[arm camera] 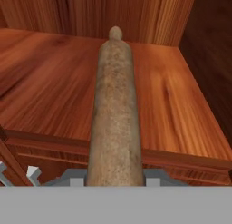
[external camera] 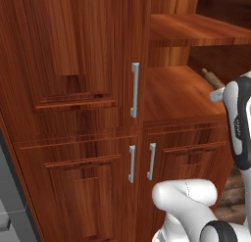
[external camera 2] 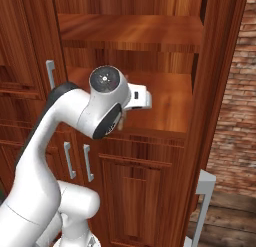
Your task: Open the cabinet, retrieve the rolling pin, and place it next to the meat on the cutting board to prepare for tenderizing.
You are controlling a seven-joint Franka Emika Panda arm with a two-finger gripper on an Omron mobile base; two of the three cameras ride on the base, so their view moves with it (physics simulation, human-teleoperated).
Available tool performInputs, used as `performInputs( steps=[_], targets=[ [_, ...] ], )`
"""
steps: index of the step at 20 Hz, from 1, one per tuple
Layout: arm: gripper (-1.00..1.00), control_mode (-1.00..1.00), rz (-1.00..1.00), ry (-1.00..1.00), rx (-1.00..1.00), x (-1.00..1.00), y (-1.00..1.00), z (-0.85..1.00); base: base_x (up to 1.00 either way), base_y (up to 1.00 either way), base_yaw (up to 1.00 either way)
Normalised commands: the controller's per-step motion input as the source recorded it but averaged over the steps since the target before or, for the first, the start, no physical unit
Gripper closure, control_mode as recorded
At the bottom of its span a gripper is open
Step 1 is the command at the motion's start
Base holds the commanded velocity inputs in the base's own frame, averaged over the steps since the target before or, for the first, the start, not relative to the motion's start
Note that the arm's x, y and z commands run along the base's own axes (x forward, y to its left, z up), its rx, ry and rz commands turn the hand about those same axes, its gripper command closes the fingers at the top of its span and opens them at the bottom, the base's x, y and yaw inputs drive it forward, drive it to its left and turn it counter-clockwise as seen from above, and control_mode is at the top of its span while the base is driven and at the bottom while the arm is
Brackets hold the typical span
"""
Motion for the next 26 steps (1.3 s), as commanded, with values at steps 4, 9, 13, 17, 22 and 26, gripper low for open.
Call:
performInputs(
  steps=[4,9,13,17,22,26],
  targets=[
    [1.0,-1.0,0.0,0.0,0.0,-0.03,0.0,0.0,0.0,0.0,0.0],
    [1.0,-1.0,0.0,0.0,0.0,0.0,0.0,0.0,0.0,0.0,0.0],
    [1.0,1.0,0.0,0.0,0.0,-0.05,0.03,-0.01,-0.11,0.14,0.0],
    [1.0,1.0,0.0,0.0,0.0,0.0,0.0,0.0,-0.52,0.5,0.1],
    [1.0,1.0,0.0,0.0,0.0,0.0,0.0,0.0,-0.5,0.83,0.21],
    [1.0,1.0,0.0,0.0,0.0,0.0,0.0,0.0,-0.37,0.9,0.28]
  ],
)
